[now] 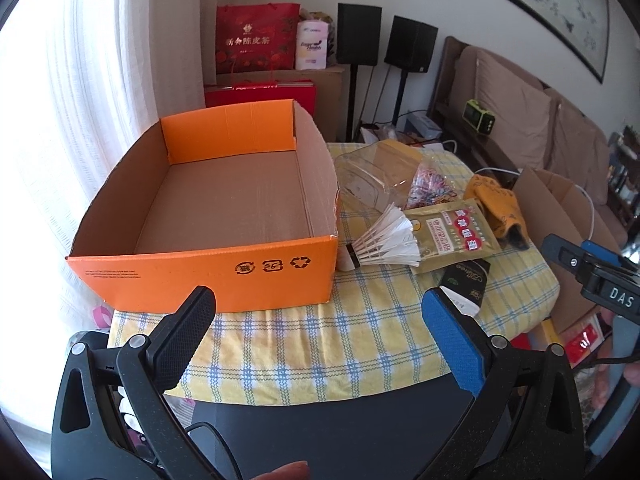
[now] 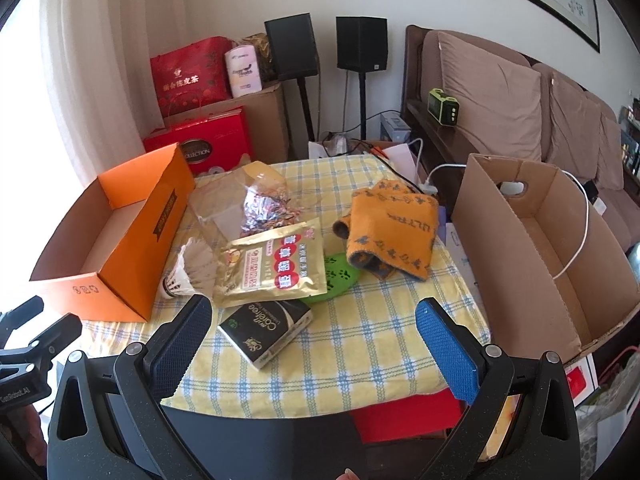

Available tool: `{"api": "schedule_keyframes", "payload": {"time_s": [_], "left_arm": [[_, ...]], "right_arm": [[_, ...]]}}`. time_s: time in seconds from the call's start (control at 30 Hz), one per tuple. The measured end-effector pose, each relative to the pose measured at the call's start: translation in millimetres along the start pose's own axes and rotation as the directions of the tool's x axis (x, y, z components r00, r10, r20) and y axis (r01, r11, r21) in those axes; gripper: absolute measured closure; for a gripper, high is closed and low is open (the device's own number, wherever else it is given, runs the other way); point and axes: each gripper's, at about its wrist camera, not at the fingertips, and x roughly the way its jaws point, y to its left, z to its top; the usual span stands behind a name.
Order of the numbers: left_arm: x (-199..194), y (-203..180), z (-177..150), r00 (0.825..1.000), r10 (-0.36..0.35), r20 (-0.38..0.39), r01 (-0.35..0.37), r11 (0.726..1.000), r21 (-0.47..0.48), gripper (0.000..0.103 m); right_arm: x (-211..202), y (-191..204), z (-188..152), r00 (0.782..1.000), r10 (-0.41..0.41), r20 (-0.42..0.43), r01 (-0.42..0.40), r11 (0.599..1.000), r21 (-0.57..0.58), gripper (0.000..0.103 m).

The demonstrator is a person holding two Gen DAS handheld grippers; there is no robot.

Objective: Organize objects
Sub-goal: 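Move the left tool toward the gold foil packet on the table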

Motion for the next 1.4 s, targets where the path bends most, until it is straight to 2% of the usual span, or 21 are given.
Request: {"api": "schedule_keyframes", "payload": {"time_s": [0.23,0.43,0.63,0.93,1.13,1.23,1.27,1.33,1.4], "left_arm": [[15,-14,-4,0.995,-0.090,-0.035,0.091,0.995,0.029,0.003],[33,-37,-8,0.989,-0.137,-0.057,0.141,0.987,0.079,0.003],[51,-62,-6,0.976,-0.208,-0.065,0.216,0.967,0.139,0.003],[80,-102,-6,0.965,-0.246,-0.095,0.262,0.935,0.238,0.003],[86,-100,-7,0.960,-0.262,-0.102,0.279,0.935,0.219,0.003],[87,-91,-5,0.954,-0.280,-0.105,0.296,0.936,0.191,0.003],[87,-87,-5,0.952,-0.288,-0.106,0.303,0.936,0.179,0.004],[89,-80,-2,0.945,-0.306,-0.115,0.321,0.935,0.154,0.012],[92,-74,-1,0.941,-0.314,-0.123,0.329,0.935,0.134,0.017]], "right_arm": [[5,-30,-1,0.999,-0.034,-0.012,0.035,0.998,0.058,0.000],[11,-44,-5,0.999,-0.047,-0.026,0.049,0.996,0.078,0.000],[23,-49,-11,0.998,-0.033,-0.049,0.037,0.996,0.087,0.000],[32,-58,-14,0.997,-0.026,-0.068,0.034,0.993,0.110,0.000],[35,-64,-15,0.997,-0.018,-0.075,0.027,0.992,0.120,0.000],[39,-63,-12,0.997,0.021,-0.077,-0.011,0.992,0.125,0.001],[41,-62,-10,0.996,0.036,-0.077,-0.027,0.992,0.123,0.004],[46,-58,-5,0.995,0.065,-0.082,-0.055,0.992,0.113,0.008],[51,-52,0,0.993,0.078,-0.089,-0.069,0.993,0.095,0.017]]}}
